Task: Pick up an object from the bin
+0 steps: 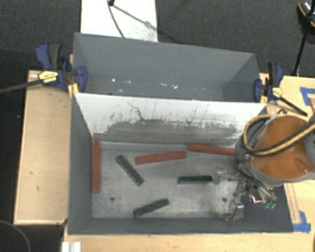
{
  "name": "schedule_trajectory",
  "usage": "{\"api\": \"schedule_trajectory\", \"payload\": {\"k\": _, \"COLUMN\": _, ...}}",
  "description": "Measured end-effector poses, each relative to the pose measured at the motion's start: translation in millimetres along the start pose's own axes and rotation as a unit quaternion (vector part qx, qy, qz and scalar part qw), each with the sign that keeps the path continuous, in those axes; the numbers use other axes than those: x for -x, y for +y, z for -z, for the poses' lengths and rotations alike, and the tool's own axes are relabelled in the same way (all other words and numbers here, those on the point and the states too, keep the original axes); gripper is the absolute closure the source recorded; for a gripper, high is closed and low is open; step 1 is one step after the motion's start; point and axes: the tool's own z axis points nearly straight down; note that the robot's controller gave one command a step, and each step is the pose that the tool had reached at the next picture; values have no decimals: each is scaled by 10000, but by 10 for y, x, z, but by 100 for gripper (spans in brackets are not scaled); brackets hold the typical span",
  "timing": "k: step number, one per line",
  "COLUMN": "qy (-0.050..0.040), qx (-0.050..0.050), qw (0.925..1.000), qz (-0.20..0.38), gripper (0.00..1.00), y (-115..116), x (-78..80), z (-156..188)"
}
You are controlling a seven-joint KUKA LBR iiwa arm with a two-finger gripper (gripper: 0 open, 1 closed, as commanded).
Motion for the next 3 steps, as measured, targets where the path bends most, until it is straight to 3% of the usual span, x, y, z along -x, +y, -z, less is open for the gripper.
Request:
{"api": "schedule_trajectory", "payload": {"k": 1, "qy": 3, "qx": -5, "qw": 9920, "qz": -1261, "gripper": 0, "y": 443, "x": 58, "z": -13}}
{"api": "schedule_trajectory", "payload": {"k": 2, "qy": 13, "qx": 8, "qw": 9907, "qz": -1363, "gripper": 0, "y": 976, "x": 147, "z": -12}}
{"api": "schedule_trajectory", "payload": {"k": 3, "qy": -32, "qx": 3, "qw": 9986, "qz": -523, "gripper": 0, "y": 657, "x": 315, "z": -110}}
